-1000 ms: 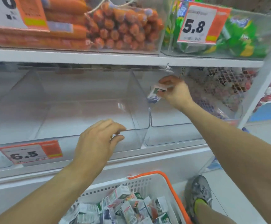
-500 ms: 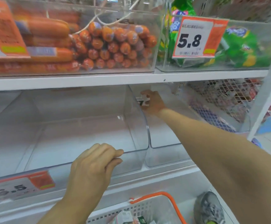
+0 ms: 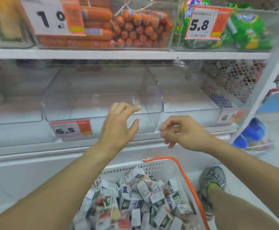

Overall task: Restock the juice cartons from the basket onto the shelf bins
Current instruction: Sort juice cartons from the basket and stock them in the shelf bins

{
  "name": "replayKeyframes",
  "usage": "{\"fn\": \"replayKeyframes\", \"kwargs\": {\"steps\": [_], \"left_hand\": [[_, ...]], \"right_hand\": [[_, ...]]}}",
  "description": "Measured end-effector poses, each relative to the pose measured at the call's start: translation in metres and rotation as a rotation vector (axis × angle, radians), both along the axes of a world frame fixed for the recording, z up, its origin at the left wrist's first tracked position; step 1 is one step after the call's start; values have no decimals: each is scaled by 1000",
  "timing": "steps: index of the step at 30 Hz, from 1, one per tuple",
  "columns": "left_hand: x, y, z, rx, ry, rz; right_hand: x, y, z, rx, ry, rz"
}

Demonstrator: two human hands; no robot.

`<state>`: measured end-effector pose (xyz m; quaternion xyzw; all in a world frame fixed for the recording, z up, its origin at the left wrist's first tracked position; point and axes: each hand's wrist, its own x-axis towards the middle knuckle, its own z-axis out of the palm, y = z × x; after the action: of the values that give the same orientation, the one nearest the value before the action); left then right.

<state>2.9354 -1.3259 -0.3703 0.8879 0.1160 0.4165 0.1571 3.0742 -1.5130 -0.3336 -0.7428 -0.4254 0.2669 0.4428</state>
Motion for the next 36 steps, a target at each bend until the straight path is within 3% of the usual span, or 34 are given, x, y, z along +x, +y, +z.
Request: {"fn": "replayKeyframes", "kwargs": {"steps": [2,4,6,8,10,13,19,24,30,36], "left_hand": [[-10,-9,2,-5,-86,39],[-19,-15,-9,-17,-37,43],[-31,-19,-30,-130,263,-16],[-48,-25,-58,-236,724,-83],[-67,-29,-88,-243,1072,-114],[-87,-29,-130,-297,1269,-94],[-92,-52,-196,-558,1129,53],[-78,-65,-220,-498,1144,59],[-61,-56,-219,-600,1133,179],[-50,-51,-192,-729,1125,153]], "right_hand": [[-15,0,-26,-230,-37,117],[-23,7,-55,-463,-106,219],[-27,19,-85,-648,-175,283],[-33,29,-116,-750,-192,288],[-41,30,-144,-861,-270,358],[-50,24,-174,-1071,-447,521],[-52,23,-172,-1119,-501,550],[-43,14,-172,-1103,-560,577],[-26,17,-156,-978,-480,497],[-4,12,-120,-841,-509,354]]}}
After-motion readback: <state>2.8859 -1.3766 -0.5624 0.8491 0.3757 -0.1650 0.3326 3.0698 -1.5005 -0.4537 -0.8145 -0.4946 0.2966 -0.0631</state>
